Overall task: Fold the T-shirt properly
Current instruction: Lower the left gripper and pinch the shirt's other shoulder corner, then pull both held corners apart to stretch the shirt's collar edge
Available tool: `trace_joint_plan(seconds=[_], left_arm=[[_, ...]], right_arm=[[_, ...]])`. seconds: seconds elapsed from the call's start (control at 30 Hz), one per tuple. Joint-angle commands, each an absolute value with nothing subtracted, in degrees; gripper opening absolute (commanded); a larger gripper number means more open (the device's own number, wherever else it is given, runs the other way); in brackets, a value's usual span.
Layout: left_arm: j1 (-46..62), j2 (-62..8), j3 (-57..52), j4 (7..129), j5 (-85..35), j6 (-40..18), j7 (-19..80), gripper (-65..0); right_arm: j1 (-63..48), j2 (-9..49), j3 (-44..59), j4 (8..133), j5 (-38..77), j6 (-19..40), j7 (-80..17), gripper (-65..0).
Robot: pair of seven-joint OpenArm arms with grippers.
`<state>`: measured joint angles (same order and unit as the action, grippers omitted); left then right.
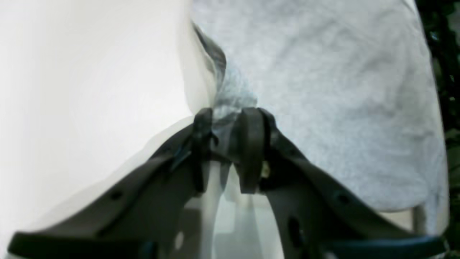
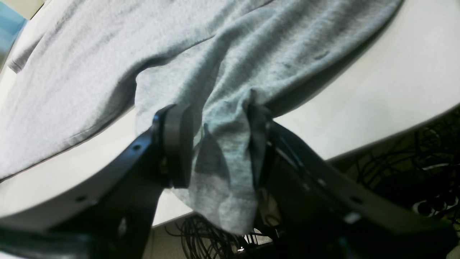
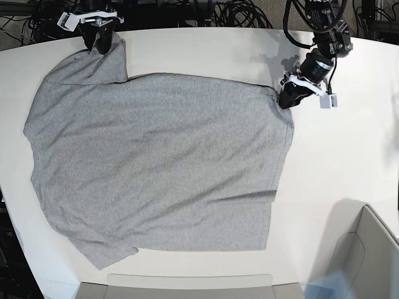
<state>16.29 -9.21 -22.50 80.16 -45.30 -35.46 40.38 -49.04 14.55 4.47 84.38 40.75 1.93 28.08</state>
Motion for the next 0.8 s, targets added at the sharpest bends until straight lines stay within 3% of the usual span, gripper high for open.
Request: trace_joint_plan(seconds=[0.0,0.1,0.2,0.33,0.43,0.77], left_arm=[[16.7,-9.5,-22.3,80.0,-43.2,-34.5,42.3,-49.6],[17.1,-9.5,-22.2,79.7,-43.2,-35.2,42.1,-49.7],[17.1,-10.8,-19.6,79.7,-42.7,-40.0,41.7,-51.2],[16.7,-10.8,-18.8,79.7,-39.3,-40.0,41.7,-64.6],[16.7,-10.9,-19.0,80.0,-39.1,-40.0,41.7,-65.0],[20.2,-11.0,-28.7,85.6,-39.3,-40.0,42.4,-65.0]], right_arm=[[-50.0,14.5,4.3,83.9,41.5,0.5,24.0,-40.6],[-50.0,14.5,4.4,83.9,41.5,0.5,24.0,-40.6],[-50.0,14.6,4.4,83.9,41.4,0.5,24.0,-41.1],[-50.1,14.9,4.4,83.9,41.4,0.5,24.0,-53.7],[-50.2,15.0,4.5,84.1,41.4,0.5,24.0,-64.2],[-54.1,14.9,6.3,90.2,41.4,0.8,24.4,-65.0]])
